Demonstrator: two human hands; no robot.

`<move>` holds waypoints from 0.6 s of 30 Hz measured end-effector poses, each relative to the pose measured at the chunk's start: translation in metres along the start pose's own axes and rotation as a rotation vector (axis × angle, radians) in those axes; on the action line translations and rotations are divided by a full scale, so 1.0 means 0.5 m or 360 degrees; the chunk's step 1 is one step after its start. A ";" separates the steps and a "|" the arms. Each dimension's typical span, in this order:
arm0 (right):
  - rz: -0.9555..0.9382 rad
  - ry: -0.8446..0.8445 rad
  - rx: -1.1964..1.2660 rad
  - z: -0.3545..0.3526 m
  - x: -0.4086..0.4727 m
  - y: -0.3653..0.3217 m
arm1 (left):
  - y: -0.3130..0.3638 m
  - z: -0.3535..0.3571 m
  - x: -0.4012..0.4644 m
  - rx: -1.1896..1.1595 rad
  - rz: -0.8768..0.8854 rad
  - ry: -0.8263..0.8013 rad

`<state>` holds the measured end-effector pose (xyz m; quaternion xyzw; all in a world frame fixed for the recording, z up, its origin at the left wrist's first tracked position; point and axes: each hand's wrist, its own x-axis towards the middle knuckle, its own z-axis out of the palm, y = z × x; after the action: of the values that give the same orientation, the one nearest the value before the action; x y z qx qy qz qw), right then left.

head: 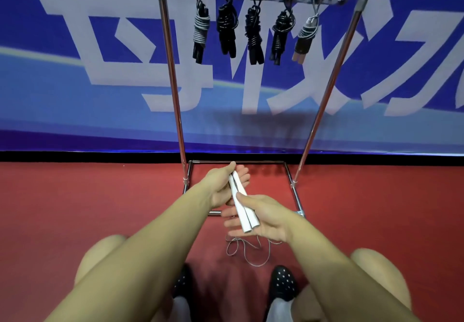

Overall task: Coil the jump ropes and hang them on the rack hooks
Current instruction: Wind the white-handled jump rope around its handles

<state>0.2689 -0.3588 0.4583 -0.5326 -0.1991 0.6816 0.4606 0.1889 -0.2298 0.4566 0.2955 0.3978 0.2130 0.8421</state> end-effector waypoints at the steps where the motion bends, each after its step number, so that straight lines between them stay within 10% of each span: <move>1: 0.0009 -0.0013 -0.0008 -0.003 -0.002 0.002 | 0.001 0.000 0.001 -0.0011 0.0003 -0.0023; 13: -0.0096 -0.0063 0.0159 -0.051 -0.018 0.037 | -0.022 -0.013 0.008 0.0312 -0.0015 -0.0040; 18: -0.0257 -0.0083 0.0142 -0.056 -0.043 -0.009 | -0.037 -0.052 0.048 0.0687 0.0589 0.0510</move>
<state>0.2965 -0.3807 0.4631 -0.4759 -0.2227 0.6640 0.5320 0.1847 -0.2208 0.4181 0.4974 0.5007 0.3169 0.6336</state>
